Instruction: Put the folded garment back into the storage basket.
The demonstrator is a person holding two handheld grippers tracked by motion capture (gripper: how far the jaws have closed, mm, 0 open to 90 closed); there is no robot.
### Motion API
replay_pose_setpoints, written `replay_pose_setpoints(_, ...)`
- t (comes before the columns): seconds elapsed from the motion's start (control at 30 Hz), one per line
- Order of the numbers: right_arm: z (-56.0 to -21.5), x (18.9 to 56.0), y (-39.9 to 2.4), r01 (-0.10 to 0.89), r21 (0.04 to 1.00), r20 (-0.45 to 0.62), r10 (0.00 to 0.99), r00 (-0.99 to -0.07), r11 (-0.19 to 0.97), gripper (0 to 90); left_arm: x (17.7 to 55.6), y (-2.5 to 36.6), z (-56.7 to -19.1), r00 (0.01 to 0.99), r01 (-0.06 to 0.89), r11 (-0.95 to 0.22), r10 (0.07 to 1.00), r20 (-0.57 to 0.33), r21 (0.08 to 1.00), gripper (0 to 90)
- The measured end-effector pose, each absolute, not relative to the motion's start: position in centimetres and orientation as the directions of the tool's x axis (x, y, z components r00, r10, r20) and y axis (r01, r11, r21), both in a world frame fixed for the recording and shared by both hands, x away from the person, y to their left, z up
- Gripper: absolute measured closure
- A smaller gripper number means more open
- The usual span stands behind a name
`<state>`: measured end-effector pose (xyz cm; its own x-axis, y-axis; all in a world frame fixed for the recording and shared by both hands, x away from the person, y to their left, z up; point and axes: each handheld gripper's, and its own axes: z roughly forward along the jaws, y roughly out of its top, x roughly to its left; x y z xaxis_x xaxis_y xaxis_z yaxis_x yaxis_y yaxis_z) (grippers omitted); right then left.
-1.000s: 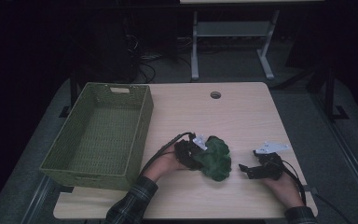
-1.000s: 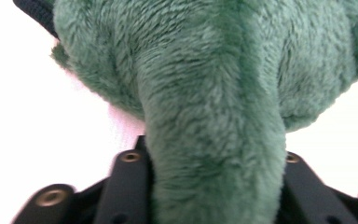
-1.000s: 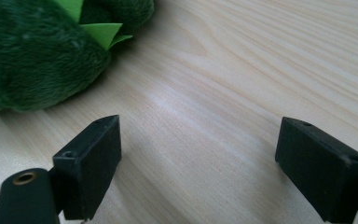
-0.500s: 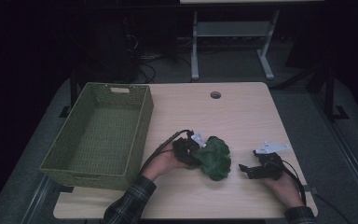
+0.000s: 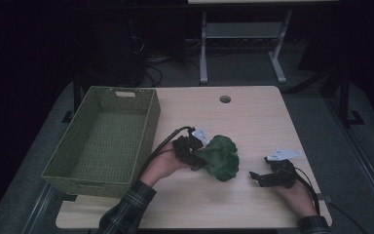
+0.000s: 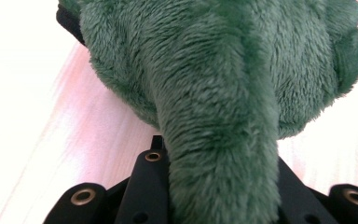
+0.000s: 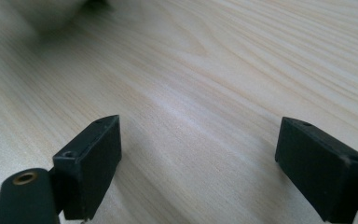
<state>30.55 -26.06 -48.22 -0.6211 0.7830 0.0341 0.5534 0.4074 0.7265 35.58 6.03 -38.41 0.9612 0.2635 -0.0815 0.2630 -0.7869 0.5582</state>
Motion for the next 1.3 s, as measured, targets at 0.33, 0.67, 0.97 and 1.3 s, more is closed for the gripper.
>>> replay_pose_setpoints(0.33,-48.2,30.5,-26.0,0.558,0.724,0.039,0.785,-0.619,0.405,14.1,35.7,8.2,-35.0,0.952,0.276,-0.769,0.302,-0.053,0.577,76.1)
replay_pose_setpoints(0.67,-48.2,30.5,-26.1,0.559,0.724,0.038,0.786,-0.617,0.404,14.1,36.0,11.5,-31.7,0.934,0.294,-0.748,0.358,-0.011,0.595,76.1)
replay_pose_setpoints(0.97,-48.2,30.5,-26.1,0.561,0.725,0.040,0.789,-0.613,0.400,14.2,35.9,14.6,-30.1,0.905,0.329,-0.720,0.426,0.015,0.611,76.0)
replay_pose_setpoints(1.3,-48.2,30.5,-26.1,0.561,0.725,0.039,0.789,-0.613,0.400,14.1,35.8,18.7,-29.1,0.851,0.396,-0.671,0.525,0.025,0.627,76.0)
